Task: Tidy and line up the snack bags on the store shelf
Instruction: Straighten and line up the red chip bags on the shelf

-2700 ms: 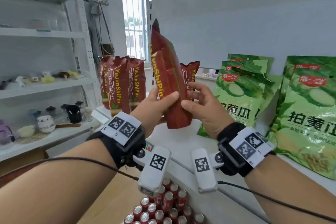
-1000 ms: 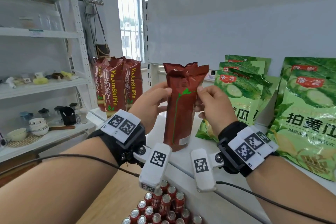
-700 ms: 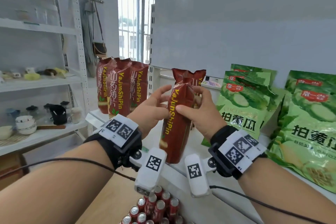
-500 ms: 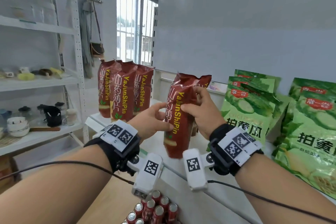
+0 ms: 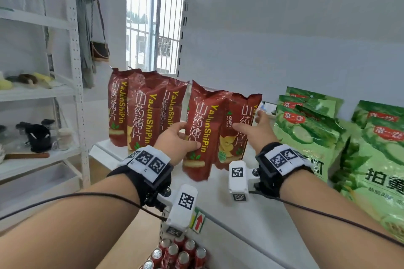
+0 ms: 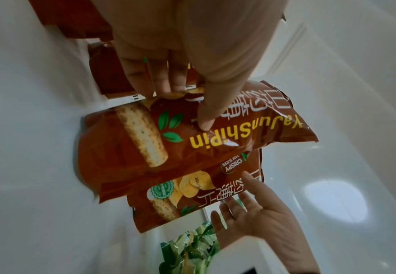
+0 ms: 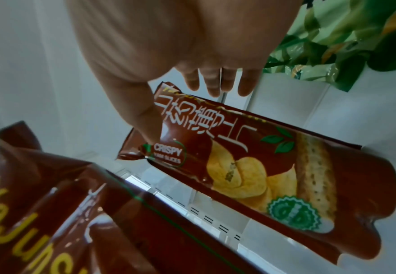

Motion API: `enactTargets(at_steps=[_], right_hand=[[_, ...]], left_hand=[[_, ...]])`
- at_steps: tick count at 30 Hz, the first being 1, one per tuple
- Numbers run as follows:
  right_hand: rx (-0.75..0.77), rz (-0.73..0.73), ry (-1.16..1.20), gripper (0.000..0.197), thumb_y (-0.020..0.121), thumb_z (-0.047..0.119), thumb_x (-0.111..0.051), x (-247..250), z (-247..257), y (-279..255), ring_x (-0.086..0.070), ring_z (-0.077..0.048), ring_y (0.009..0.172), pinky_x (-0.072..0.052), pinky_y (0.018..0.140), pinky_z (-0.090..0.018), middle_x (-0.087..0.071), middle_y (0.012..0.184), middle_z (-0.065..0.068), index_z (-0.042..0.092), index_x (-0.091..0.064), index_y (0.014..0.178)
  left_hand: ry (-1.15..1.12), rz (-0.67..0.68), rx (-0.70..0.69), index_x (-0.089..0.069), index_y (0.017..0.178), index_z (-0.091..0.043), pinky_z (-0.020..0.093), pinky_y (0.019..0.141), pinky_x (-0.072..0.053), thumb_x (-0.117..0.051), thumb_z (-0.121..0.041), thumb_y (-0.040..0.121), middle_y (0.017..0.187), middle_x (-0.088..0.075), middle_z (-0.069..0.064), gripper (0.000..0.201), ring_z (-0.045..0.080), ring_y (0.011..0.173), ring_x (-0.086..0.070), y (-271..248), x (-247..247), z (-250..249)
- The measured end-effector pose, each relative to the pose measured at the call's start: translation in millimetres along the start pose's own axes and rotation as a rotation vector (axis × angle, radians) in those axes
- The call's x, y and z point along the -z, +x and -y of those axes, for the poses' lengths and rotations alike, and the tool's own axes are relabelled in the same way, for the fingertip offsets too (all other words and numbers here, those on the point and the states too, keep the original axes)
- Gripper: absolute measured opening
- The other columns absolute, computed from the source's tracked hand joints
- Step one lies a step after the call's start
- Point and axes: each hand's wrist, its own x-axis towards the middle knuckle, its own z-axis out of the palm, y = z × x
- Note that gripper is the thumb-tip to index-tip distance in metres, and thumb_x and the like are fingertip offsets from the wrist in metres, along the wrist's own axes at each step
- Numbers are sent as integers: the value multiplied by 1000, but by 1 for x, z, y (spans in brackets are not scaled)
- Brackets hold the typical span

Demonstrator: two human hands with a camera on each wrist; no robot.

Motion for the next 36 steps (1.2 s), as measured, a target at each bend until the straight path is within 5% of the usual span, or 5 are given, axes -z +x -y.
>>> enactTargets(at_steps=[3, 8, 20, 27, 36], right_hand=[[-43, 33, 72, 90, 71, 17, -80, -5, -6, 6, -62, -1, 73, -48, 55, -17, -59, 99, 11, 22, -25, 141], [-28, -49, -4, 57, 67, 16, -81, -7, -7, -2, -66, -24, 93, -52, 89, -42, -67, 103, -2, 14, -52, 116], [71, -55, 256, 47, 69, 10, -80, 40, 3, -50, -70, -15, 82, -54, 65, -27, -70, 100, -2, 18, -55, 109], [96, 97, 340, 48, 69, 6, -79, 46, 9, -72, -71, -17, 82, -56, 66, -29, -70, 101, -6, 13, -55, 111], [154, 179, 438, 15, 89, 24, -61, 62, 28, -81, -65, -4, 78, -45, 68, -26, -68, 91, 7, 25, -54, 102]], left_hand=[[80, 5, -8, -48, 130, -20, 39, 85, -56, -78, -13, 75, 93, -63, -3, 63, 18, 92, -64, 2, -5, 0], [167, -5, -26, -46, 130, -21, 28, 77, -53, -78, -25, 76, 98, -62, -6, 63, 12, 91, -63, 1, -8, -2], [152, -168, -91, -20, 144, -32, 48, 104, -41, -81, -42, 68, 139, -30, 6, 99, 25, 122, -42, -33, -21, -26], [85, -155, -265, -52, 108, -32, 18, 62, -42, -61, -44, 85, 91, -54, -10, 28, 6, 82, -54, -52, -37, -42], [-204, 85, -190, -48, 126, -25, 3, 48, -44, -61, -42, 88, 77, -69, -27, 44, -15, 69, -62, -62, -72, -63]])
